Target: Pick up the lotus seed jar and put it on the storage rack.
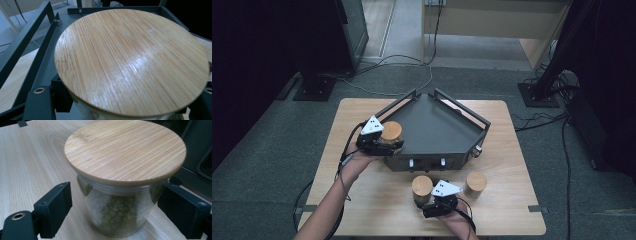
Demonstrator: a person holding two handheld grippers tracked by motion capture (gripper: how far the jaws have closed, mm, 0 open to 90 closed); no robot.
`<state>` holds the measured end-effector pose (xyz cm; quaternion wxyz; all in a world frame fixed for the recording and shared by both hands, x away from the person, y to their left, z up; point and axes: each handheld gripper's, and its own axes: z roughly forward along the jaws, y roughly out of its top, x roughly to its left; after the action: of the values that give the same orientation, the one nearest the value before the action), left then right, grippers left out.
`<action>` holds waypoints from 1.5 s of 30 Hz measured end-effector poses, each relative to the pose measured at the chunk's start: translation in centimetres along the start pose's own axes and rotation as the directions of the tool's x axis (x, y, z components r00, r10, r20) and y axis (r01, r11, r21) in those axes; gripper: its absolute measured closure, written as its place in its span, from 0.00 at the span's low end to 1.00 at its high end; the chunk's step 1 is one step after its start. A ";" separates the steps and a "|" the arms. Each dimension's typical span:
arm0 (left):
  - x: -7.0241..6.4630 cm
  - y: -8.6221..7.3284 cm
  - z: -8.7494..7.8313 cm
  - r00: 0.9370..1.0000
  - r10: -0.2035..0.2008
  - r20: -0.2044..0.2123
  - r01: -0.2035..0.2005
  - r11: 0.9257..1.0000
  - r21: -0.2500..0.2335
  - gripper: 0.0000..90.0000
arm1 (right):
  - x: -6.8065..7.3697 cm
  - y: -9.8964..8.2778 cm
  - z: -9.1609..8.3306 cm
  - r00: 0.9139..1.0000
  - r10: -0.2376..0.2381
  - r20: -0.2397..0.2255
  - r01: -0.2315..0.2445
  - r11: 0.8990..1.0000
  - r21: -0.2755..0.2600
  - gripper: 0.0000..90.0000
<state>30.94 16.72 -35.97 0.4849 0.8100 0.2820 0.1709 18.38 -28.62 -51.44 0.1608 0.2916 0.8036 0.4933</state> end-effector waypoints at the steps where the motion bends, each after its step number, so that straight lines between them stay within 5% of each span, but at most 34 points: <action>1: 0.0 0.0 0.0 1.000 -0.001 -0.002 0.001 1.000 -0.002 0.28 | 0.0 0.0 0.0 1.000 0.000 0.000 0.000 1.000 0.000 0.14; 27: 0.7 0.0 2.7 0.999 -0.001 -0.050 0.003 1.000 0.020 0.28 | 0.0 0.0 0.0 1.000 0.000 -0.003 0.000 1.000 -0.001 0.14; 45: 1.0 -0.6 3.4 0.999 0.002 -0.044 -0.001 1.000 0.029 0.28 | 0.1 0.0 0.0 1.000 -0.005 0.001 0.005 1.000 0.000 0.14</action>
<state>33.37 15.21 -38.06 0.4668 0.8132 0.2944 0.1849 18.33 -28.60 -51.44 0.1624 0.2900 0.8041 0.4929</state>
